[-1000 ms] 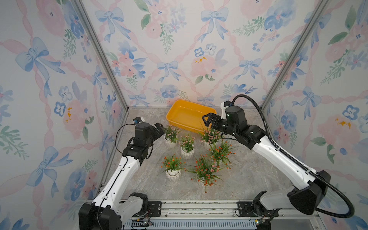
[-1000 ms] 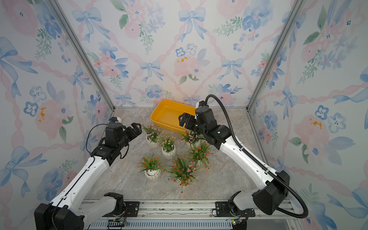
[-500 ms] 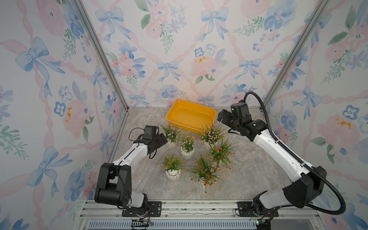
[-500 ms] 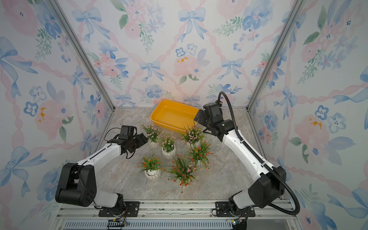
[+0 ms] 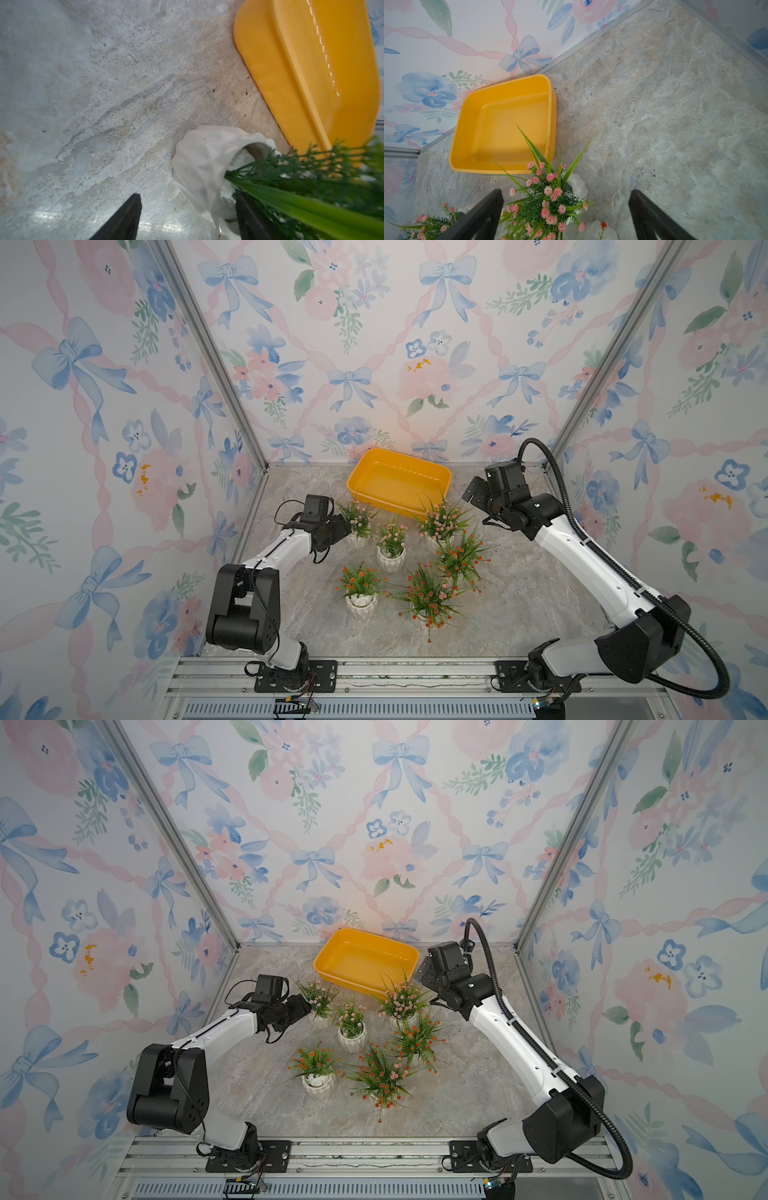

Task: Put the potted gypsophila into the storage box
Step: Pick up the baby's breath potted plant from the center of the board.

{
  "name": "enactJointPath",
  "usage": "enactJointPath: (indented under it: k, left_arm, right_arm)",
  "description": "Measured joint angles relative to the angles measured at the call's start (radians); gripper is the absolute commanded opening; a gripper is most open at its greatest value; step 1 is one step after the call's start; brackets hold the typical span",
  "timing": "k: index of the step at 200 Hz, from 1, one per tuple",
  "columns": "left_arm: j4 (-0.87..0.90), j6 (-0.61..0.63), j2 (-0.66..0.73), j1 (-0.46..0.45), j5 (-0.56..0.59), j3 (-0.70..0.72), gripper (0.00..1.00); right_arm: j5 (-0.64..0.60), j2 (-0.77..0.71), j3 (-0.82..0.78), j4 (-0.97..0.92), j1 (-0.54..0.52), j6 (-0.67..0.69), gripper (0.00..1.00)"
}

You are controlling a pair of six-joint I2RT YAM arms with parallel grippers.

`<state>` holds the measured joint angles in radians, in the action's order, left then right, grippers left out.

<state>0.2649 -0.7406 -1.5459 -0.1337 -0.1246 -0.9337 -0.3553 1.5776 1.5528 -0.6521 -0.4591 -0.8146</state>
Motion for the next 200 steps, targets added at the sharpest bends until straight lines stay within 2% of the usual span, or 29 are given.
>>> enactJointPath:
  k: [58, 96, 158, 200]
  left_arm:
    - [0.059, -0.011, -0.011, 0.000, 0.000, -0.038, 0.58]
    - [0.135, 0.006, -0.069, 0.000, 0.019, -0.152, 0.57]
    - [0.216, 0.026, -0.079, -0.004, 0.042, -0.175, 0.55]
    - [0.231, 0.049, -0.122, -0.038, 0.041, -0.203, 0.54]
  right_arm:
    - [-0.025, 0.000, 0.000, -0.044, 0.000, -0.006, 0.97]
    - [-0.057, -0.007, -0.005, -0.056, 0.000, -0.016, 0.97]
    - [-0.092, -0.048, -0.044, -0.076, 0.002, -0.031, 0.97]
    - [-0.099, -0.058, -0.062, -0.087, 0.006, -0.032, 0.97]
